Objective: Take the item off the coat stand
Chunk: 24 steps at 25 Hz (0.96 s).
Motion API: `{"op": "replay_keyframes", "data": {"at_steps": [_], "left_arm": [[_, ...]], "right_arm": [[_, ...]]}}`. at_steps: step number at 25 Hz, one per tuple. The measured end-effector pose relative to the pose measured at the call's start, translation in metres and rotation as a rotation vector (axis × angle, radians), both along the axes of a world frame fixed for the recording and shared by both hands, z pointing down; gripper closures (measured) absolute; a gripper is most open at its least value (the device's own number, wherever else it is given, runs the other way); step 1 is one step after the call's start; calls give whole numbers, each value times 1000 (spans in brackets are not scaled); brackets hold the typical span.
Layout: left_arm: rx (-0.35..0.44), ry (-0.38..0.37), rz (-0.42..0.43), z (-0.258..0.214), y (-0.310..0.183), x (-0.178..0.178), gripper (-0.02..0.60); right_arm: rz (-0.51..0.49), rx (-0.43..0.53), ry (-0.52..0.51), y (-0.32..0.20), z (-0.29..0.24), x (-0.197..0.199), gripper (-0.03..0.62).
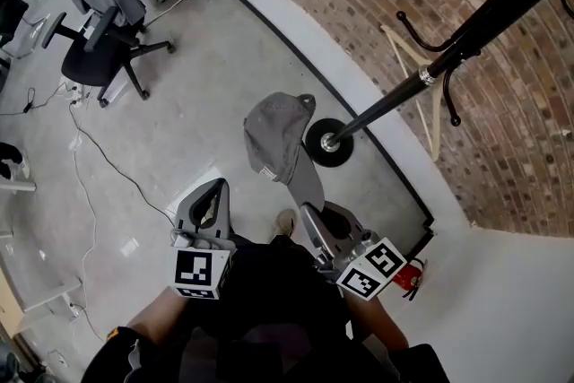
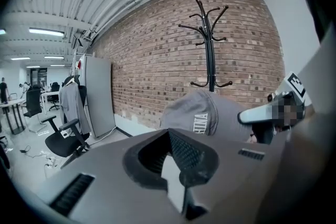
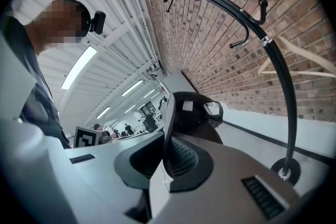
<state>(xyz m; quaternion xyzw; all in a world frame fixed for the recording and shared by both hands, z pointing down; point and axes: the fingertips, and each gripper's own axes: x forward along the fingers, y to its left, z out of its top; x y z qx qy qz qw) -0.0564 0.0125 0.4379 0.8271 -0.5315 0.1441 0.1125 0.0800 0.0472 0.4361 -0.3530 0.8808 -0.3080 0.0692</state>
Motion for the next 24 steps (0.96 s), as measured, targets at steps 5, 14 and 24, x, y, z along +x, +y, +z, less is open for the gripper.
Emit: {"op": "replay_keyframes", "data": {"at_steps": [5, 14, 24], "left_arm": [[0, 18, 29, 7, 5, 20, 557], [-13, 16, 86, 14, 5, 57, 557], [-2, -4, 134, 6, -8, 71, 557]], "right_arm": [[28, 28, 25, 6, -3, 12, 565], [72, 40, 80, 8, 3, 40, 565], [112, 48, 68, 4, -3, 53, 565]]}}
